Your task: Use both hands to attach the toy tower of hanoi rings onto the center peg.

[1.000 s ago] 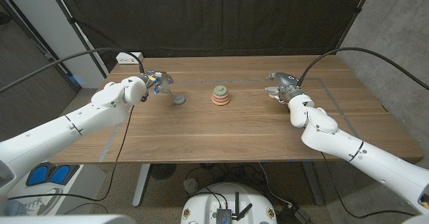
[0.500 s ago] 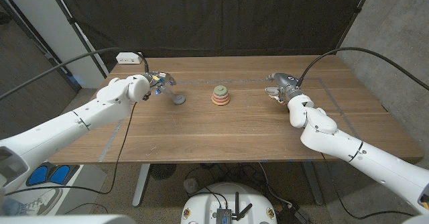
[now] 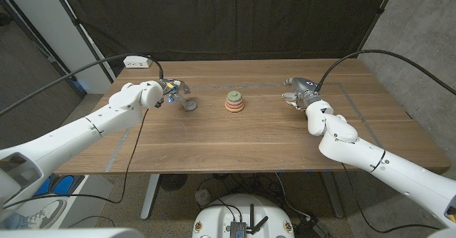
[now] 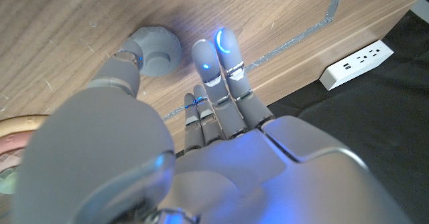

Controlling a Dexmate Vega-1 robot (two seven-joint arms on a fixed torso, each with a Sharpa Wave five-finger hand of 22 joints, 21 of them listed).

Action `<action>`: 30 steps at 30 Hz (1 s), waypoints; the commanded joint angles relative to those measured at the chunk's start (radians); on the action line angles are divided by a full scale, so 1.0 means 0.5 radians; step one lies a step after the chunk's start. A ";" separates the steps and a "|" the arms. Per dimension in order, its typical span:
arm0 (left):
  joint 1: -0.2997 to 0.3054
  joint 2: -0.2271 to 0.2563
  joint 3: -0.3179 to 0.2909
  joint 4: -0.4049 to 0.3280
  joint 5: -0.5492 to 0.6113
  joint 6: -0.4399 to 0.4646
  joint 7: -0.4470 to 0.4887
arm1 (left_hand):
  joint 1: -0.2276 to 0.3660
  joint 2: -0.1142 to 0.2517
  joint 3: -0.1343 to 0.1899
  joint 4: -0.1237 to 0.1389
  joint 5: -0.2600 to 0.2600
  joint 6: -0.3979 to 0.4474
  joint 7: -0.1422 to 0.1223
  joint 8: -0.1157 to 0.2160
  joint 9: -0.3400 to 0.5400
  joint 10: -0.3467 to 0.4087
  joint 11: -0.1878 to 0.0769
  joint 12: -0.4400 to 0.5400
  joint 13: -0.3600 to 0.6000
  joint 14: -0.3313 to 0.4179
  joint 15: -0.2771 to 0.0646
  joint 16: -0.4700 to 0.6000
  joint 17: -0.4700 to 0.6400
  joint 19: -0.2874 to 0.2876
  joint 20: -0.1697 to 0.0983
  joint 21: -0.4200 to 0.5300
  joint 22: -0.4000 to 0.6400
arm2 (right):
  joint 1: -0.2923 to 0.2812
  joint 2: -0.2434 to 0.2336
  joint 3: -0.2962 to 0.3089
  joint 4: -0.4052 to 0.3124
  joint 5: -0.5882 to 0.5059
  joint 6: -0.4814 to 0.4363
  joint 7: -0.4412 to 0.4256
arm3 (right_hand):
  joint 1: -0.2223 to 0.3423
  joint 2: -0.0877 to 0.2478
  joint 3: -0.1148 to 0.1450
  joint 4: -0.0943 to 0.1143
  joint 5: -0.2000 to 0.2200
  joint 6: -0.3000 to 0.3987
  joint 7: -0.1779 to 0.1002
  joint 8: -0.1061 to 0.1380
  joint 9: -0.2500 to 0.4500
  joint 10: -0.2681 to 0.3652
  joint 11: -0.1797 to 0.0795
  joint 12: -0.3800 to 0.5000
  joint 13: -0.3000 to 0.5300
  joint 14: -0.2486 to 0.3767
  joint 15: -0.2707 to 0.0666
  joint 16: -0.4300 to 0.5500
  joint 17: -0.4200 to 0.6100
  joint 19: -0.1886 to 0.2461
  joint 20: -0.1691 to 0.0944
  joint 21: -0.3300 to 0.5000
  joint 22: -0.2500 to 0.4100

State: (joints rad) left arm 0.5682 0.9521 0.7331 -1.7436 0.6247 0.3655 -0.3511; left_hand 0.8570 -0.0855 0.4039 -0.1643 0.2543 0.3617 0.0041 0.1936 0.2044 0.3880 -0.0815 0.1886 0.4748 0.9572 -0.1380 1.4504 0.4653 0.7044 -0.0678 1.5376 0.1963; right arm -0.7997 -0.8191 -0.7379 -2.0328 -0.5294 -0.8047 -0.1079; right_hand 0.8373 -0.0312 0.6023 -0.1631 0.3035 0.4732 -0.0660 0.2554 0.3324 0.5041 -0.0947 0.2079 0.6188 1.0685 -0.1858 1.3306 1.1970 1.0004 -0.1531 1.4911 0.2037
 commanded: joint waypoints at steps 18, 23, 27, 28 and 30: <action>-0.013 -0.130 0.046 0.250 -0.011 -0.190 0.134 | 0.024 -0.003 -0.018 0.008 -0.017 0.023 -0.003 0.024 0.002 0.026 -0.003 0.016 -0.027 -0.021 -0.158 -0.001 -0.001 -0.010 -0.264 -0.013 0.002 | 0.062 0.024 -0.038 0.021 0.006 -0.040 0.047 | -0.006 0.024 -0.015 0.000 0.015 -0.001 -0.006 0.012 0.021 0.015 0.012 0.004 0.004 0.004 -0.069 -0.019 0.003 -0.011 -0.132 0.012 -0.006; -0.010 -0.137 0.050 0.254 -0.011 -0.174 0.136 | 0.020 -0.001 -0.025 0.011 -0.020 0.037 -0.006 0.030 0.001 0.040 -0.007 0.020 -0.036 -0.014 -0.157 0.005 0.003 -0.005 -0.264 -0.013 0.000 | 0.055 0.021 -0.035 0.019 0.013 -0.047 0.034 | -0.006 0.026 -0.020 -0.001 0.016 0.001 -0.005 0.011 0.023 0.018 0.012 0.003 0.003 -0.005 -0.070 -0.035 -0.008 -0.012 -0.132 0.013 -0.007; 0.006 -0.134 0.050 0.249 -0.003 -0.158 0.162 | 0.022 0.002 -0.026 0.012 -0.021 0.046 -0.006 0.033 0.001 0.051 -0.013 0.023 -0.041 -0.016 -0.158 0.002 -0.001 -0.002 -0.261 -0.013 0.000 | 0.050 0.021 -0.026 0.015 0.032 -0.051 0.030 | -0.004 0.031 -0.020 -0.001 0.018 0.002 -0.004 0.010 0.023 0.016 0.009 0.003 0.005 0.011 -0.069 -0.022 0.009 -0.012 -0.133 0.013 -0.009; 0.012 -0.132 0.048 0.247 -0.002 -0.154 0.172 | 0.023 0.004 -0.026 0.011 -0.021 0.056 -0.004 0.037 0.001 0.058 -0.014 0.026 -0.043 -0.014 -0.158 0.004 0.001 -0.005 -0.258 -0.013 0.000 | 0.045 0.020 -0.018 0.015 0.045 -0.040 0.026 | -0.002 0.032 -0.019 -0.001 0.018 0.002 -0.004 0.010 0.024 0.015 0.013 0.002 0.004 0.010 -0.069 -0.023 0.008 -0.012 -0.133 0.013 -0.009; 0.022 -0.132 0.043 0.250 -0.007 -0.151 0.190 | 0.026 0.007 -0.026 0.011 -0.021 0.064 -0.004 0.039 0.001 0.062 -0.014 0.026 -0.046 -0.013 -0.158 0.005 0.001 0.001 -0.264 -0.012 0.000 | 0.044 0.018 -0.017 0.013 0.050 -0.042 0.024 | 0.005 0.036 -0.020 -0.004 0.020 0.002 -0.002 0.008 0.024 0.013 0.013 0.001 0.004 0.002 -0.070 -0.035 -0.003 -0.011 -0.133 0.014 -0.008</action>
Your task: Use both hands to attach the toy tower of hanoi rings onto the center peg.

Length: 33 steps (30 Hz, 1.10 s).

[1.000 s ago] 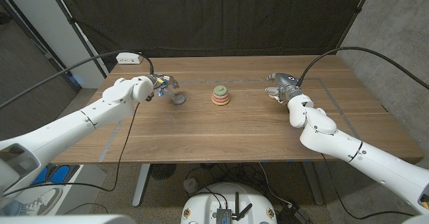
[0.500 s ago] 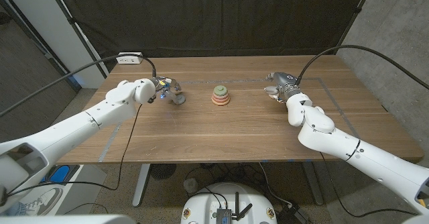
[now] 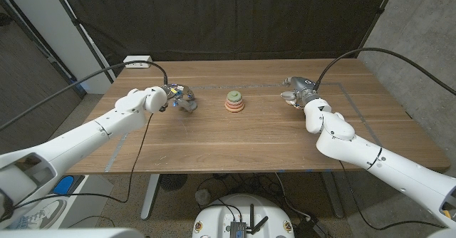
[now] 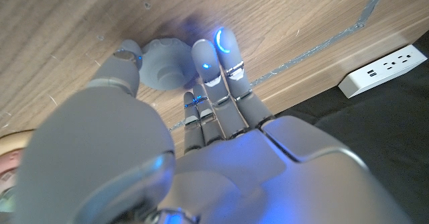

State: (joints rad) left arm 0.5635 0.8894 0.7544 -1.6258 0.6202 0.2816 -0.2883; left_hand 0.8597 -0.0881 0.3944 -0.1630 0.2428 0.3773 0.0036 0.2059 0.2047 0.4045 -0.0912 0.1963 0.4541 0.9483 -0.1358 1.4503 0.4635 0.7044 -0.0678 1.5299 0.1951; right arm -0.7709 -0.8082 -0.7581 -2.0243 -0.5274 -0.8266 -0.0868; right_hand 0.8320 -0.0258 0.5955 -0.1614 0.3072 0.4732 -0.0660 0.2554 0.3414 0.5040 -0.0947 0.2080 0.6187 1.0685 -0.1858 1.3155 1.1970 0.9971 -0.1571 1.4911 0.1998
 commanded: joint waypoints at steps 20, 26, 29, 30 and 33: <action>0.060 -0.021 0.021 0.034 -0.027 0.065 0.078 | 0.063 0.050 -0.002 0.001 0.007 0.117 -0.012 0.038 0.002 0.157 -0.046 0.044 -0.037 0.027 -0.163 0.016 0.003 0.022 -0.269 0.013 0.003 | -0.035 -0.040 0.023 -0.044 0.080 -0.017 -0.027 | 0.024 0.047 -0.016 -0.003 0.018 0.001 0.000 0.002 0.010 0.018 0.017 0.002 0.005 0.012 -0.069 -0.017 -0.003 -0.005 -0.124 0.015 -0.004; 0.111 -0.001 0.002 -0.026 -0.040 0.122 0.107 | 0.107 0.078 0.003 -0.005 0.010 0.237 -0.002 0.070 0.007 0.380 -0.083 0.104 -0.053 0.098 -0.165 0.056 0.017 0.081 -0.280 0.047 0.037 | -0.044 -0.044 0.031 -0.048 0.096 -0.007 -0.040 | 0.019 0.053 -0.020 0.001 0.018 0.001 0.001 0.000 0.011 0.019 0.018 0.001 0.004 0.015 -0.069 -0.021 -0.002 -0.002 -0.124 0.019 0.000; 0.150 0.013 -0.019 -0.075 -0.055 0.165 0.126 | 0.128 0.086 0.004 -0.008 0.012 0.284 -0.016 0.080 0.009 0.454 -0.104 0.125 -0.049 0.140 -0.165 0.078 0.027 0.116 -0.282 0.062 0.054 | -0.049 -0.042 0.037 -0.037 0.110 0.013 -0.052 | 0.014 0.056 -0.021 0.005 0.019 0.001 0.001 -0.001 0.011 0.022 0.017 0.002 0.004 0.015 -0.069 -0.025 -0.002 -0.007 -0.123 0.014 -0.006; 0.170 0.024 -0.028 -0.106 -0.058 0.191 0.132 | 0.137 0.088 0.006 -0.010 0.012 0.302 -0.015 0.084 0.010 0.472 -0.109 0.129 -0.046 0.152 -0.165 0.084 0.030 0.125 -0.283 0.065 0.059 | -0.049 -0.037 0.040 -0.028 0.118 0.023 -0.058 | 0.013 0.057 -0.022 0.005 0.019 0.001 0.001 -0.001 0.011 0.022 0.018 0.002 0.004 0.016 -0.069 -0.024 -0.001 -0.008 -0.123 0.013 -0.007; 0.187 0.031 -0.036 -0.132 -0.061 0.219 0.141 | 0.164 0.094 0.013 -0.013 0.015 0.345 -0.016 0.090 0.012 0.513 -0.122 0.137 -0.037 0.188 -0.165 0.104 0.052 0.152 -0.284 0.068 0.072 | -0.053 -0.031 0.045 -0.019 0.127 0.038 -0.075 | 0.009 0.059 -0.023 0.006 0.020 0.002 0.003 -0.002 0.011 0.023 0.015 0.003 0.006 0.014 -0.069 -0.028 -0.001 -0.009 -0.123 0.014 -0.007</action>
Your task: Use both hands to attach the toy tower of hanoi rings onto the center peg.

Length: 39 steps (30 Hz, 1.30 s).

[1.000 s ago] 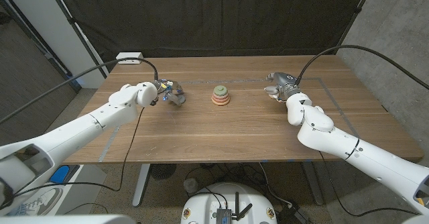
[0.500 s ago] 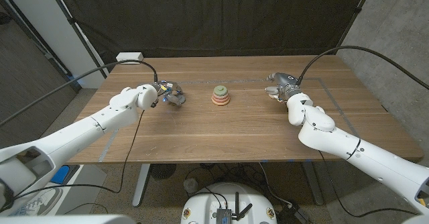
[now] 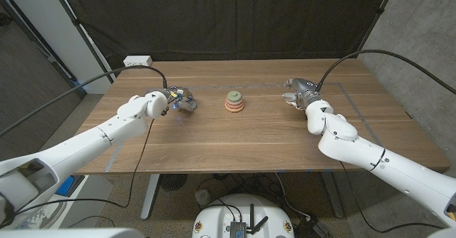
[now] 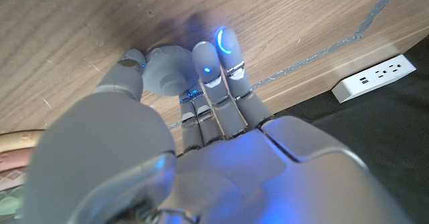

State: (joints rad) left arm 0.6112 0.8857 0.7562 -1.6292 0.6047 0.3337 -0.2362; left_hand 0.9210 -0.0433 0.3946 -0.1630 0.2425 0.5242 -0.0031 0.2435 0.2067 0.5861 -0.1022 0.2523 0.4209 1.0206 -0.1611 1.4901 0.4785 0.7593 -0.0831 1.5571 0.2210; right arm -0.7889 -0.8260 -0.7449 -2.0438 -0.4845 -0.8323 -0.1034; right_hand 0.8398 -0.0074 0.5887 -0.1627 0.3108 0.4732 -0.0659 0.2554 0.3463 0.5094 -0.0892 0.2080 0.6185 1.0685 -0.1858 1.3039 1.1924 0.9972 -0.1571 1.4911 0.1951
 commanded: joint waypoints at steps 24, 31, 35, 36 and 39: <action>0.102 0.078 -0.085 -0.239 -0.079 0.192 0.053 | 0.149 0.037 0.057 -0.010 0.041 0.177 0.004 0.044 0.051 0.256 -0.118 0.026 0.060 0.077 -0.114 0.028 0.100 0.070 -0.254 0.007 0.050 | 0.012 -0.004 -0.007 -0.006 0.015 0.008 -0.014 | -0.021 0.030 -0.014 0.005 0.020 0.003 0.002 -0.008 0.004 0.019 0.008 0.002 0.004 0.022 -0.069 -0.008 0.026 -0.008 -0.124 0.018 0.006; 0.095 0.099 -0.112 -0.273 -0.097 0.200 0.039 | 0.147 0.038 0.055 -0.005 0.044 0.179 0.001 0.046 0.072 0.267 -0.116 0.022 0.074 0.084 -0.115 0.024 0.117 0.073 -0.253 0.007 0.056 | 0.011 -0.008 -0.016 -0.021 0.004 -0.018 -0.005 | -0.024 0.031 -0.016 0.004 0.021 0.004 0.003 -0.009 0.005 0.024 0.010 0.003 0.004 0.022 -0.069 -0.011 0.027 -0.012 -0.123 0.015 0.002; 0.085 0.117 -0.119 -0.307 -0.093 0.210 0.011 | 0.150 0.042 0.058 -0.005 0.047 0.173 0.006 0.043 0.078 0.263 -0.118 0.015 0.081 0.080 -0.114 0.016 0.122 0.075 -0.254 0.007 0.058 | 0.008 -0.009 -0.013 -0.028 0.008 -0.029 -0.002 | -0.026 0.032 -0.017 0.004 0.022 0.004 0.002 -0.009 0.006 0.024 0.008 0.003 0.006 0.024 -0.069 -0.011 0.030 -0.008 -0.123 0.018 0.005; 0.085 0.120 -0.126 -0.314 -0.102 0.207 0.007 | 0.154 0.045 0.061 -0.006 0.048 0.171 0.002 0.040 0.079 0.261 -0.120 0.013 0.084 0.079 -0.114 0.014 0.125 0.073 -0.254 0.006 0.060 | 0.007 -0.011 -0.011 -0.029 0.011 -0.027 0.000 | -0.026 0.032 -0.017 0.003 0.023 0.005 0.001 -0.009 0.006 0.025 0.009 0.003 0.005 0.023 -0.069 -0.012 0.029 -0.008 -0.123 0.019 0.006; 0.082 0.131 -0.136 -0.338 -0.101 0.208 0.002 | 0.156 0.048 0.063 -0.006 0.050 0.170 0.001 0.038 0.080 0.256 -0.122 0.009 0.087 0.075 -0.114 0.008 0.124 0.070 -0.254 0.004 0.060 | 0.005 -0.011 -0.006 -0.033 0.023 -0.031 0.004 | -0.025 0.032 -0.018 0.002 0.023 0.006 0.002 -0.011 0.005 0.029 0.011 0.004 0.004 0.024 -0.070 -0.014 0.026 -0.005 -0.124 0.020 0.006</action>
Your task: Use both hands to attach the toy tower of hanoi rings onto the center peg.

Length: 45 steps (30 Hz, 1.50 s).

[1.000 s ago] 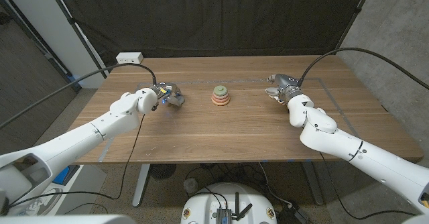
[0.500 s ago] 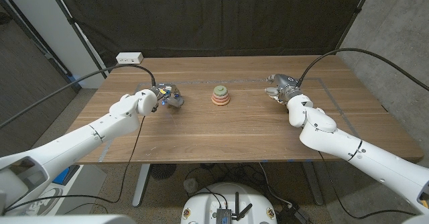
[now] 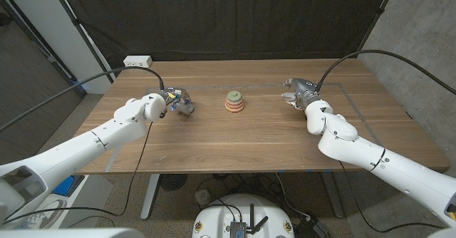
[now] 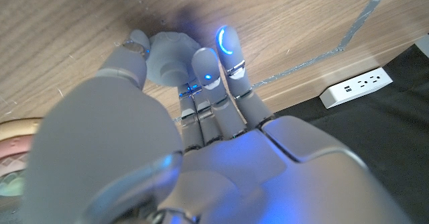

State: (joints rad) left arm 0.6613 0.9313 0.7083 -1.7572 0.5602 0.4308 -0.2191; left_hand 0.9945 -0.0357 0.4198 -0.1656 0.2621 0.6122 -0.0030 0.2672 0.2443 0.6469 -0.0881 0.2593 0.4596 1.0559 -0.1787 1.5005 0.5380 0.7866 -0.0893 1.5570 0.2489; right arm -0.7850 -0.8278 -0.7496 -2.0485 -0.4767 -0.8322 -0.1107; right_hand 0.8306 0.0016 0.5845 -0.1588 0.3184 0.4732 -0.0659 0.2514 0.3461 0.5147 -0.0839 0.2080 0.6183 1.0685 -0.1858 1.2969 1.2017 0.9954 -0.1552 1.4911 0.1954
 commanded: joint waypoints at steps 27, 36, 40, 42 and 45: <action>-0.089 0.102 -0.085 -0.271 0.039 0.105 -0.253 | 0.028 0.039 0.015 -0.002 0.026 0.018 -0.010 -0.032 0.021 0.186 -0.166 -0.020 0.043 -0.001 -0.080 -0.052 0.032 0.016 -0.243 0.003 0.007 | 0.001 -0.013 -0.002 -0.023 0.027 -0.029 0.007 | -0.006 0.020 -0.008 -0.010 0.014 0.011 0.009 -0.004 0.010 0.029 0.002 0.005 0.006 0.047 -0.069 0.016 0.022 0.010 -0.128 0.023 0.005; -0.113 0.112 -0.113 -0.314 0.019 0.098 -0.309 | 0.042 0.041 0.015 -0.004 0.031 0.036 -0.016 -0.035 0.034 0.194 -0.167 -0.032 0.053 0.015 -0.080 -0.048 0.056 0.014 -0.242 0.004 0.011 | -0.007 -0.020 0.000 -0.033 0.030 -0.043 0.002 | -0.006 0.021 -0.007 -0.010 0.015 0.015 0.009 -0.003 0.011 0.034 0.000 0.006 0.007 0.044 -0.069 0.012 0.018 0.010 -0.128 0.023 0.005; -0.110 0.116 -0.128 -0.317 0.009 0.076 -0.290 | 0.044 0.042 0.013 -0.003 0.032 0.045 -0.022 -0.035 0.038 0.205 -0.170 -0.032 0.060 0.017 -0.081 -0.053 0.056 0.013 -0.242 0.005 0.013 | -0.010 -0.023 0.002 -0.038 0.034 -0.048 0.000 | -0.007 0.021 -0.007 -0.010 0.015 0.016 0.008 -0.004 0.011 0.033 0.001 0.006 0.007 0.048 -0.069 0.015 0.021 0.010 -0.128 0.023 0.005; -0.109 0.113 -0.129 -0.316 0.010 0.064 -0.277 | 0.046 0.042 0.012 -0.003 0.033 0.047 -0.022 -0.037 0.040 0.210 -0.173 -0.034 0.062 0.006 -0.081 -0.068 0.044 0.014 -0.242 0.007 0.015 | -0.011 -0.025 0.002 -0.040 0.035 -0.052 0.001 | -0.007 0.021 -0.007 -0.010 0.016 0.017 0.009 -0.003 0.011 0.035 0.000 0.006 0.008 0.051 -0.069 0.019 0.025 0.011 -0.128 0.024 0.006; -0.108 0.110 -0.132 -0.314 0.007 0.053 -0.270 | 0.052 0.043 0.012 -0.005 0.035 0.049 -0.024 -0.040 0.042 0.211 -0.178 -0.039 0.064 0.010 -0.081 -0.067 0.049 0.012 -0.243 0.004 0.012 | -0.011 -0.026 0.002 -0.042 0.039 -0.056 0.002 | -0.008 0.022 -0.007 -0.009 0.016 0.019 0.013 -0.003 0.012 0.034 0.000 0.006 0.010 0.045 -0.069 0.010 0.017 0.013 -0.128 0.025 0.007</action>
State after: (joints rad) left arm 0.6106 0.9846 0.6533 -1.9040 0.5716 0.4760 -0.3551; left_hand 1.0073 -0.0167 0.4194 -0.1659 0.2739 0.6269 -0.0179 0.2507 0.2621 0.6537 -0.0854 0.2368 0.4836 1.0557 -0.1785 1.4724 0.5605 0.7865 -0.0893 1.5569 0.2535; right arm -0.7876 -0.8376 -0.7505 -2.0649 -0.4621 -0.8522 -0.1079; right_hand 0.8214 0.0109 0.5805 -0.1628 0.3224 0.4769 -0.0622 0.2514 0.3507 0.5255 -0.0842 0.2080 0.6183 1.0866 -0.1930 1.3039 1.2096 0.9955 -0.1553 1.4986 0.1952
